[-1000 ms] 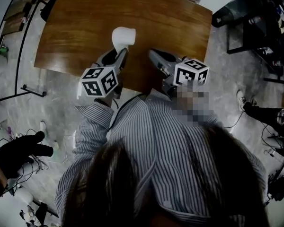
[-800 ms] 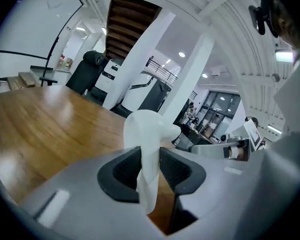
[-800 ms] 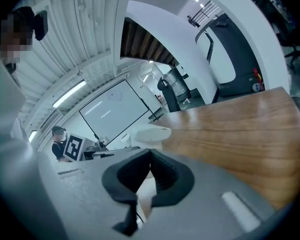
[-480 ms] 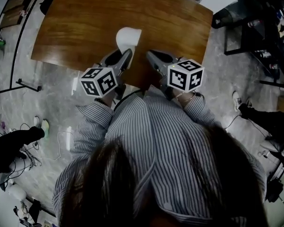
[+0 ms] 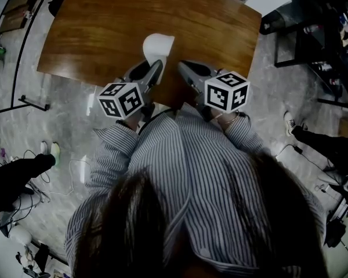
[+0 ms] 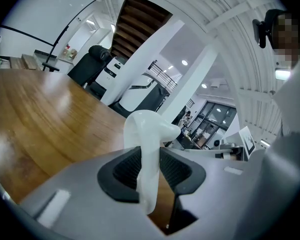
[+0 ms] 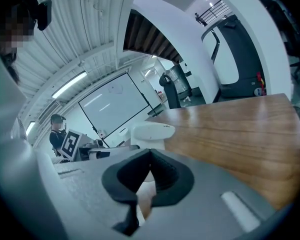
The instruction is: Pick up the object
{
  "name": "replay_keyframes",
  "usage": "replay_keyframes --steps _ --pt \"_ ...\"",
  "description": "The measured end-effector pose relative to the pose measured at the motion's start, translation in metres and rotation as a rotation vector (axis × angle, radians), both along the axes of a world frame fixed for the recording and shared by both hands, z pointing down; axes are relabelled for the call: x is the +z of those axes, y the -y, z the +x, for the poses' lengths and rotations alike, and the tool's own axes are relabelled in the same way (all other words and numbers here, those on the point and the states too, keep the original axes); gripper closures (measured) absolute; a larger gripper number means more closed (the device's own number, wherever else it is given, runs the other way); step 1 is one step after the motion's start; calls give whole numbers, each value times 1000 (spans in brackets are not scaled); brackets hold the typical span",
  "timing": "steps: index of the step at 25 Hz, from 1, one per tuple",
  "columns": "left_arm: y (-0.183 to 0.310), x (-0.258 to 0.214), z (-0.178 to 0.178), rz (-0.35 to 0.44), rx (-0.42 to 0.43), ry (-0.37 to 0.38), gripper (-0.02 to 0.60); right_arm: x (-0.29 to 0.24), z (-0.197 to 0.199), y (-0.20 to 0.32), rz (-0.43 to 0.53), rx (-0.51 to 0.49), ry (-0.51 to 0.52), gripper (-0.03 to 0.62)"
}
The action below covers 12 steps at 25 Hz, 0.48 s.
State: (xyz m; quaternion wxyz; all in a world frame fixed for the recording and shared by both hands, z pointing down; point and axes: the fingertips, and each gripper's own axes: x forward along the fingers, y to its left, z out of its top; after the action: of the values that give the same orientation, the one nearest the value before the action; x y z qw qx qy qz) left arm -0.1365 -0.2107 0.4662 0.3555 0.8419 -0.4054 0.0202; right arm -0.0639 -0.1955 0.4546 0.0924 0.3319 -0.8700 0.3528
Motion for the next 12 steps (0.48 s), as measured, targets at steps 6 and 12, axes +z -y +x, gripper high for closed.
replay_keyframes --steps 6,12 --pt "2 -1 6 4 14 4 460 0 5 2 -6 8 -4 592" --pt "1 0 8 4 25 2 460 4 3 3 -11 2 -14 592"
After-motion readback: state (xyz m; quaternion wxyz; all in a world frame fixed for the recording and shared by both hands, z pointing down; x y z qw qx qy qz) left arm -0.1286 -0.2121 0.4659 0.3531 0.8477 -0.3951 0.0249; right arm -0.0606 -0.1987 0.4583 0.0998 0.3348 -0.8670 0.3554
